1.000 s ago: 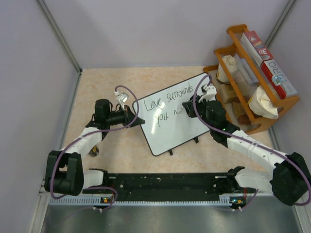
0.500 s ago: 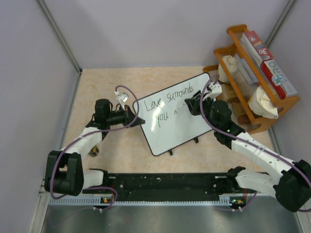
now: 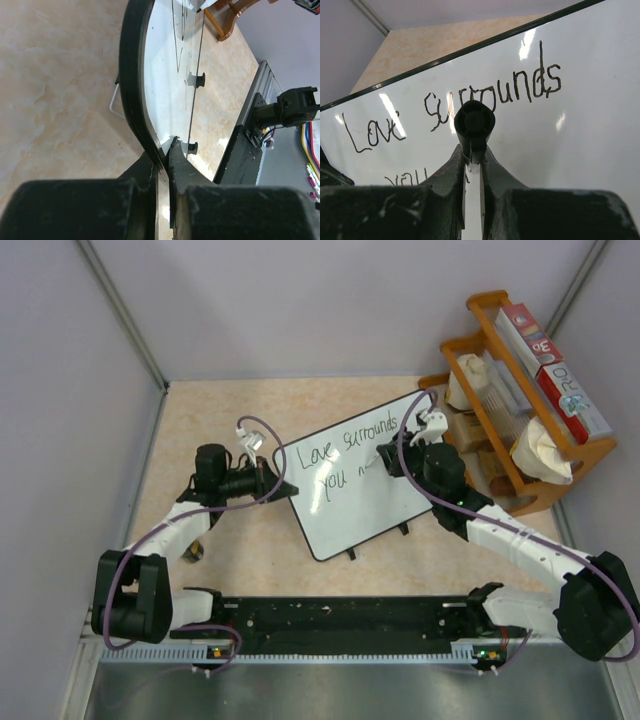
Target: Write a sentence on the whiteboard
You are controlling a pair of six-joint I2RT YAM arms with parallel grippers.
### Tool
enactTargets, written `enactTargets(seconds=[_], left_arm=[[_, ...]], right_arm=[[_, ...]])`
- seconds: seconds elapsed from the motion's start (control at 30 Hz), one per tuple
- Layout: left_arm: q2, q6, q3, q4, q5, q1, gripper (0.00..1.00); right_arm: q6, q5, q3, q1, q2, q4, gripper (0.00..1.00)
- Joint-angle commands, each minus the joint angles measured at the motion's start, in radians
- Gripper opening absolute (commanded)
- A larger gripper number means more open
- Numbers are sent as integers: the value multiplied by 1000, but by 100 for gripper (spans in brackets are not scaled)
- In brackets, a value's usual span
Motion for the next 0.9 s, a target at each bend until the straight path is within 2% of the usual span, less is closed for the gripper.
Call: enactTargets(seconds=[0.0, 0.3, 0.47, 0.87], left_arm=[[30, 277, -27, -50, -137, -24, 0], [30, 277, -27, -50, -137, -24, 0], [28, 279, -28, -48, -137, -24, 0], [28, 277, -28, -48, -137, -24, 0]], right_arm=[[-7, 26, 34, -9, -4, 60, 0], [-10, 46, 28, -8, -14, 68, 0], [-5, 21, 31, -8, 25, 65, 0], [2, -11, -11, -8, -6, 16, 0]])
